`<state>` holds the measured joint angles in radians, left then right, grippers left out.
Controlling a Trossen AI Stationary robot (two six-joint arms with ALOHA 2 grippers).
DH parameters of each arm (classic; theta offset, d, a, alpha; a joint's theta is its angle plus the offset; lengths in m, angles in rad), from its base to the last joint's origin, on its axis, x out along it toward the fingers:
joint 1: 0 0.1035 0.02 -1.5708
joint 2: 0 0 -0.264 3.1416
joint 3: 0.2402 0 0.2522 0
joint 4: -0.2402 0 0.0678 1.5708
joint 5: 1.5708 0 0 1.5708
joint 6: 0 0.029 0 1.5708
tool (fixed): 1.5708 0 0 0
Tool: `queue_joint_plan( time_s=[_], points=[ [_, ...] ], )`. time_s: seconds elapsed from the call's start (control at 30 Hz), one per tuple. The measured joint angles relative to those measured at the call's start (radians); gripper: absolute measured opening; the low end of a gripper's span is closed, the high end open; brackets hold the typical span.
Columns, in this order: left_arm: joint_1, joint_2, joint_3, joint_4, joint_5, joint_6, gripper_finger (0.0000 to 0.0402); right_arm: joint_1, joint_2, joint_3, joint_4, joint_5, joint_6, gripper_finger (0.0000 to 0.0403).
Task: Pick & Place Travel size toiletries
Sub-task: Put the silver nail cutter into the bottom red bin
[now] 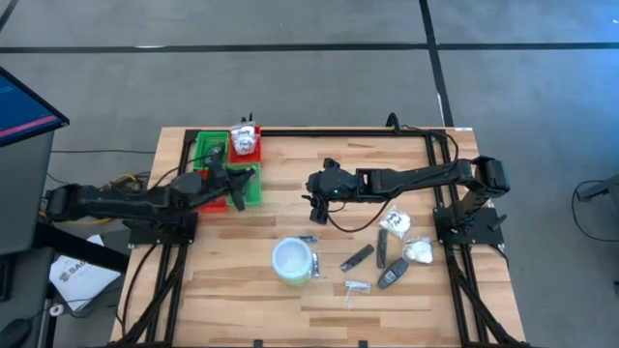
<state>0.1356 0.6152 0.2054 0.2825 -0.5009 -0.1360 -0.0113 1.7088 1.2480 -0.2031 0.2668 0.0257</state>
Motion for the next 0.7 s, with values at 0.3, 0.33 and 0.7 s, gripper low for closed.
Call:
queue_joint_plan(
  time_s=[0.3,0.33,0.7],
  points=[
    [0.0,-0.103,0.0,-0.275,-0.248,-0.108,0.0001,-0.011,0.0,0.0,-0.034,0.0,0.0,0.0139],
    [0.0,-0.103,0.0,-0.293,-0.268,-0.114,0.0001,-0.011,0.0,0.0,-0.041,0.0,0.0,0.0138],
    [0.0,-0.104,0.06,-0.692,-0.381,-0.358,0.0002,-0.011,0.0,0.0,-0.075,0.0,0.0,0.0128]
  ],
)
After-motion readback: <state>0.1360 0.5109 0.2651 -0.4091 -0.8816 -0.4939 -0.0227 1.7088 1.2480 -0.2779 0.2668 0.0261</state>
